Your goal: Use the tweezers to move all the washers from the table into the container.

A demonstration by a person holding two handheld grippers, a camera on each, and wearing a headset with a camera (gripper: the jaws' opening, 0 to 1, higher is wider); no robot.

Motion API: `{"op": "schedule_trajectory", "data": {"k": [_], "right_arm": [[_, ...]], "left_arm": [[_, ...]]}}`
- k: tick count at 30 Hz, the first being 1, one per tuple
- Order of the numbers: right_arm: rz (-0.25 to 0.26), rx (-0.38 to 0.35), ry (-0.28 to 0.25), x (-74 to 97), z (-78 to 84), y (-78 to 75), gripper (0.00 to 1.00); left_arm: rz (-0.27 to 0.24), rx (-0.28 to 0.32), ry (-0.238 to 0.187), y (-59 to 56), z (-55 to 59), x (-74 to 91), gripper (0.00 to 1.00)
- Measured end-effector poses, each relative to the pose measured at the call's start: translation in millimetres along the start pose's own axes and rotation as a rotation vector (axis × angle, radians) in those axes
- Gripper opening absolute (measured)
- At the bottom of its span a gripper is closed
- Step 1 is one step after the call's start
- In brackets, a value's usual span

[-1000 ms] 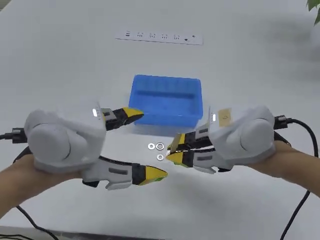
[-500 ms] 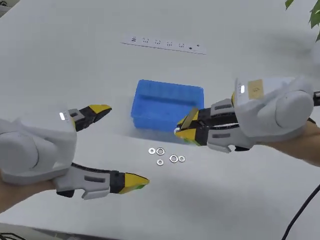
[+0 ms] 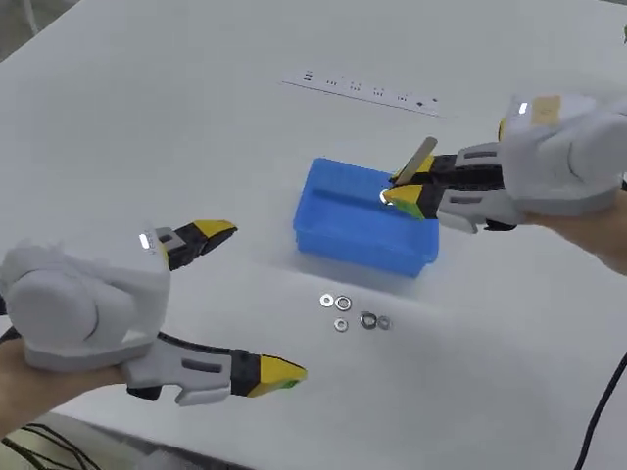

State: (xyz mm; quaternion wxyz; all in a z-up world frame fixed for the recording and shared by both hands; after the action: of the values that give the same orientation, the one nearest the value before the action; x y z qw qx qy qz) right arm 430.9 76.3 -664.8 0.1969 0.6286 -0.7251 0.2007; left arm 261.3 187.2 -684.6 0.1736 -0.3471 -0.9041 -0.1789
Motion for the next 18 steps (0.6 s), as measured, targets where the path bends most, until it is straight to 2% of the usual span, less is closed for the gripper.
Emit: {"op": "schedule_trajectory", "data": {"k": [4, 9, 14, 18], "right_arm": [[-0.004, -0.024, 0.027, -23.4, 17.0, -5.2, 0.09], [-0.014, -0.014, 0.076, -41.5, 33.9, -6.1, 0.09], [-0.015, -0.04, 0.091, -47.3, 45.0, -8.8, 0.09], [-0.021, -0.045, 0.101, -50.0, 51.3, -9.3, 0.1]], "left_arm": [[-0.026, 0.028, -0.012, 5.6, 1.4, -0.4, 1.0], [-0.032, 0.05, 0.012, 4.9, 11.6, -0.3, 1.0], [-0.028, 0.074, 0.033, 0.3, 20.8, -0.7, 1.0], [-0.031, 0.085, 0.041, -1.1, 21.5, -2.1, 1.0]]}}
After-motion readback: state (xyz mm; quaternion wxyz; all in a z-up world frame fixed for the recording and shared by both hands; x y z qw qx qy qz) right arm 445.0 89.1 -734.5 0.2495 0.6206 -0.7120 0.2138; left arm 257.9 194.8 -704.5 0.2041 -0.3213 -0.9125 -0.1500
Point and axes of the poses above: the centre of the closed fingertips' face, and the gripper's own axes: x roughly backward along the fingers, y roughly to its left, z roughly out of its underside, the point moved 5 cm from there along x, roughly backward along the fingers, and after that the axes turned 11 degrees about -x, right-handed, at the moved point
